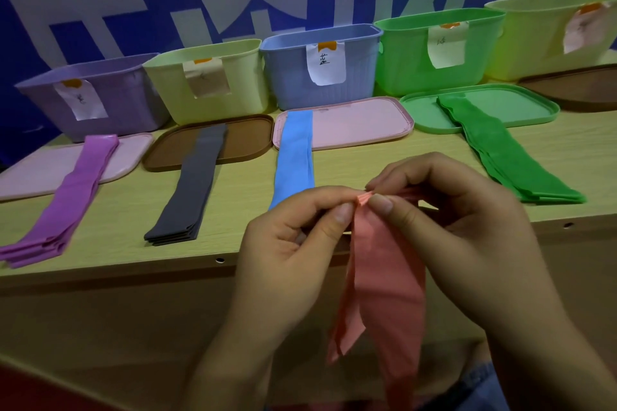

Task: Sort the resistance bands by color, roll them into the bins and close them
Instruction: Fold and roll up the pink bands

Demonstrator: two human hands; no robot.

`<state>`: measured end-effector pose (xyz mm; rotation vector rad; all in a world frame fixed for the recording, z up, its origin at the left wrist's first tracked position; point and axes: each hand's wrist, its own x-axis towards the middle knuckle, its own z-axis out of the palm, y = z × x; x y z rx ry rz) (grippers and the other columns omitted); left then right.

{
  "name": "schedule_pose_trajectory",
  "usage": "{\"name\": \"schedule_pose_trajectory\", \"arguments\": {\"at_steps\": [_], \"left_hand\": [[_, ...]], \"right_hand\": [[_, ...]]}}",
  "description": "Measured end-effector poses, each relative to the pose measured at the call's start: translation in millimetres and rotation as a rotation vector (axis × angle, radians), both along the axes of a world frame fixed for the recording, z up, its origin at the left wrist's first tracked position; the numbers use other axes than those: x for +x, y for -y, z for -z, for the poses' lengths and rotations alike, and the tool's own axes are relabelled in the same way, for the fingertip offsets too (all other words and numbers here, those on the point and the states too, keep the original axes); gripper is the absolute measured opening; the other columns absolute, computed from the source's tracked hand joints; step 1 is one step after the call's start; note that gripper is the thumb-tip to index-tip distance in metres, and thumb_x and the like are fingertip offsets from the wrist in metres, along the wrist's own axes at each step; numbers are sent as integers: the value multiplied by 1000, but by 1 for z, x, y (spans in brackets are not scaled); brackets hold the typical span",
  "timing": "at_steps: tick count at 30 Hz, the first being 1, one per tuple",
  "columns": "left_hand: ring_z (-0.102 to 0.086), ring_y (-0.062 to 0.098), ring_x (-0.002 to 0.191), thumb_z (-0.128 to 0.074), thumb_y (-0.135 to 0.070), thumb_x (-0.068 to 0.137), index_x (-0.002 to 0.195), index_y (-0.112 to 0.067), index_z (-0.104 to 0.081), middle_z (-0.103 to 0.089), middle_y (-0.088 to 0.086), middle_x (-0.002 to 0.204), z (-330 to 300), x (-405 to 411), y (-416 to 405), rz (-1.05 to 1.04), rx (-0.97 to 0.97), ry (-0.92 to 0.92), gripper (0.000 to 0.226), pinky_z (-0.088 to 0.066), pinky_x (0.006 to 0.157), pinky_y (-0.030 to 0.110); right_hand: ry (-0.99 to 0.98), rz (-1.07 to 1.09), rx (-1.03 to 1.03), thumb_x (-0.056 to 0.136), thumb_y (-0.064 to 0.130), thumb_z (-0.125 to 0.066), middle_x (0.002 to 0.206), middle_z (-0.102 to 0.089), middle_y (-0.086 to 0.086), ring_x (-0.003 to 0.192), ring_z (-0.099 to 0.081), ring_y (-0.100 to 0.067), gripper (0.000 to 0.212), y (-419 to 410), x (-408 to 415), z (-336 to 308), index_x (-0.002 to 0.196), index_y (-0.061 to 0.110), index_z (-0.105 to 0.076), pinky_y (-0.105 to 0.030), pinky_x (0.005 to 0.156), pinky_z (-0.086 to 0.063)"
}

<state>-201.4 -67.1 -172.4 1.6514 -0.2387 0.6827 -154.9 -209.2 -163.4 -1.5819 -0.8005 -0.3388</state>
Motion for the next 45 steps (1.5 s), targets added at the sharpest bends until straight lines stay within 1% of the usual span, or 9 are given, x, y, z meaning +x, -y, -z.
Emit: {"name": "schedule_pose_trajectory", "arguments": {"at_steps": [5,8,14,19,24,32,36,40,45], "left_hand": [[-66,12,89,-62,-22,80,90,-28,-72,-71,-6,89,2,-1,-3,124,-51,14,16,-54,77,29],[-67,16,88,-63,-16,81,88,-16,-70,-70,0,88,-1,0,-6,84,37,84,9,-53,75,26],[-65,12,87,-65,-13,82,89,-22,-71,-68,-13,88,0,-2,-10,-19,103,183,13,-50,76,23],[-66,12,87,-67,-15,82,88,-31,-70,-69,-15,89,0,-1,-12,-50,87,228,18,-51,76,22],[-66,14,86,-66,-14,82,85,-27,-69,-69,-13,88,2,0,-13,-69,88,250,14,-51,76,26],[-65,12,88,-64,-13,83,90,-37,-68,-67,-16,89,6,3,-11,-93,71,277,25,-49,80,23],[-63,10,87,-62,-14,84,84,-26,-64,-65,-16,88,4,0,-15,-114,161,252,13,-48,77,22],[-63,12,87,-60,-14,85,93,-23,-63,-64,-10,88,-1,-2,-21,-90,231,216,13,-49,75,20],[-64,6,87,-59,-11,85,88,-24,-67,-67,-15,88,-1,-3,-20,-48,128,202,16,-50,76,18]], "right_hand": [[39,-7,15,79,23,-63,81,-64,3,82,-64,-19,6,-1,-2,-2,81,17,-64,-39,70,-53],[52,-28,4,79,23,-64,81,-65,6,84,-64,-18,5,-2,-2,-4,81,18,-65,-35,73,-53],[-47,-123,46,72,30,-69,87,-69,5,90,-67,-13,9,3,-1,-9,78,23,-66,-18,76,-52],[-61,-129,35,70,29,-73,92,-71,6,98,-67,-9,13,7,0,-9,77,21,-65,-23,80,-54],[46,-18,-69,78,34,-65,99,-69,12,102,-65,-8,10,11,3,-10,84,26,-66,-28,81,-56],[37,-78,-84,79,27,-64,84,-70,7,81,-68,-10,11,13,4,-14,80,16,-64,-20,68,-54],[118,-51,-148,81,29,-63,82,-67,8,78,-67,-9,10,13,4,-16,81,18,-63,-23,70,-55],[296,13,-280,84,27,-62,85,-68,15,87,-66,-4,8,15,7,-23,83,18,-63,-32,69,-53],[320,-43,-304,81,24,-64,85,-68,15,85,-66,-5,6,14,10,-27,79,18,-64,-29,72,-52]]}}
